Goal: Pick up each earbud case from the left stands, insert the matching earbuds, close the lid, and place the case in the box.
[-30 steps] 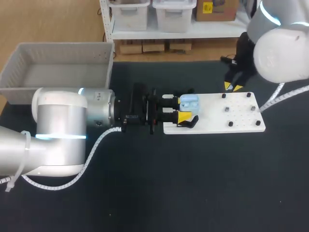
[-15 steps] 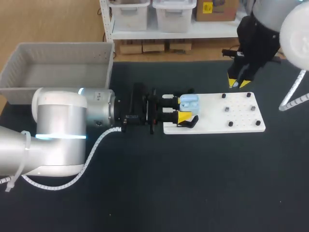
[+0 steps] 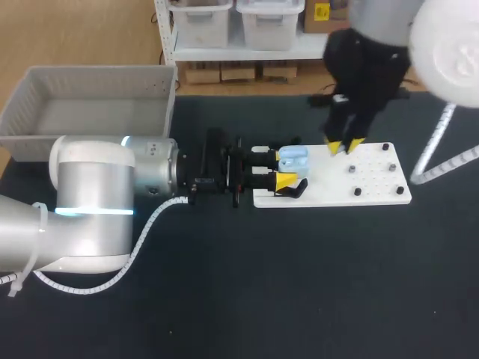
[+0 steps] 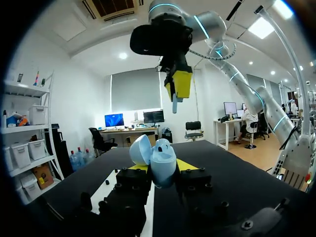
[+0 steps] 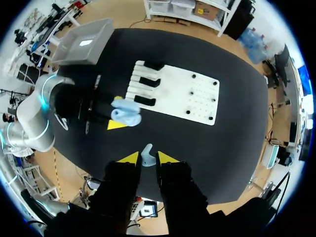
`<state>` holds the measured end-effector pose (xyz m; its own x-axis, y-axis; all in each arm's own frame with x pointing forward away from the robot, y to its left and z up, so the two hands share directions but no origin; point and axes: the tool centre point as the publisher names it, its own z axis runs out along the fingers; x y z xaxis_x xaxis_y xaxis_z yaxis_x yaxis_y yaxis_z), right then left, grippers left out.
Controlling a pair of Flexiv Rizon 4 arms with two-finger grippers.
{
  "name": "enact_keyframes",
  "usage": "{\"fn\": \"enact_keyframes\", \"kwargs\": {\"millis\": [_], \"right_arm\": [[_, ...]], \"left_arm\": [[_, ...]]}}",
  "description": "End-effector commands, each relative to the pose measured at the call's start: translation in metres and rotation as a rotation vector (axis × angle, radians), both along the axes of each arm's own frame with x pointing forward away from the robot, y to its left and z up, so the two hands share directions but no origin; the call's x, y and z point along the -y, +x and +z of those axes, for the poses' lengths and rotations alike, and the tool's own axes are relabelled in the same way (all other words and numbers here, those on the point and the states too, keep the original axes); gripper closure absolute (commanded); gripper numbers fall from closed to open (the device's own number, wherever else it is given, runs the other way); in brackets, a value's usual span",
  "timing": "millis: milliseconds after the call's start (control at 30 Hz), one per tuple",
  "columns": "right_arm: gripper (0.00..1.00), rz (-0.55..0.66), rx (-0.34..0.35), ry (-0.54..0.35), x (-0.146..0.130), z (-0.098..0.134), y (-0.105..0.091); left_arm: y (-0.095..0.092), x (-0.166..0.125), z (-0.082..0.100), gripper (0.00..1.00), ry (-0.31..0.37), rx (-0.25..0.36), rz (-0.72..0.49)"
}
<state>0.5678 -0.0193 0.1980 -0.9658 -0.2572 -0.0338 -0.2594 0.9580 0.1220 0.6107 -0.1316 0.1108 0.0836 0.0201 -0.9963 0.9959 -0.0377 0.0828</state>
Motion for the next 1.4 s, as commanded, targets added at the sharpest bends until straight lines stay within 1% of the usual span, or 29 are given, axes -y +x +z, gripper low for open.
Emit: {"fn": "enact_keyframes", "kwargs": {"millis": [33, 167, 300, 1000, 1133, 1400], "right_arm": [[1.00, 0.024, -0.008, -0.027, -0.023, 0.000, -0.001], [1.00, 0.049, -0.024, -0.011, -0.037, 0.002, -0.004], [1.00, 0.055, -0.030, 0.013, -0.046, 0.003, -0.003], [1.00, 0.055, -0.030, 0.013, -0.046, 0.003, -0.003], [1.00, 0.100, -0.021, -0.012, -0.052, -0.002, -0.002], [1.00, 0.160, -0.018, -0.027, -0.057, -0.011, 0.006]], "left_arm": [[-0.001, 0.000, -0.001, 1.00, -0.002, 0.003, 0.007], [-0.001, 0.000, -0.001, 1.00, -0.002, 0.003, 0.007], [-0.001, 0.000, -0.001, 1.00, -0.002, 0.003, 0.007], [-0.001, 0.000, -0.001, 1.00, -0.002, 0.003, 0.007], [-0.001, 0.000, -0.001, 1.00, -0.002, 0.003, 0.007], [-0.001, 0.000, -0.001, 1.00, -0.002, 0.003, 0.007]]}}
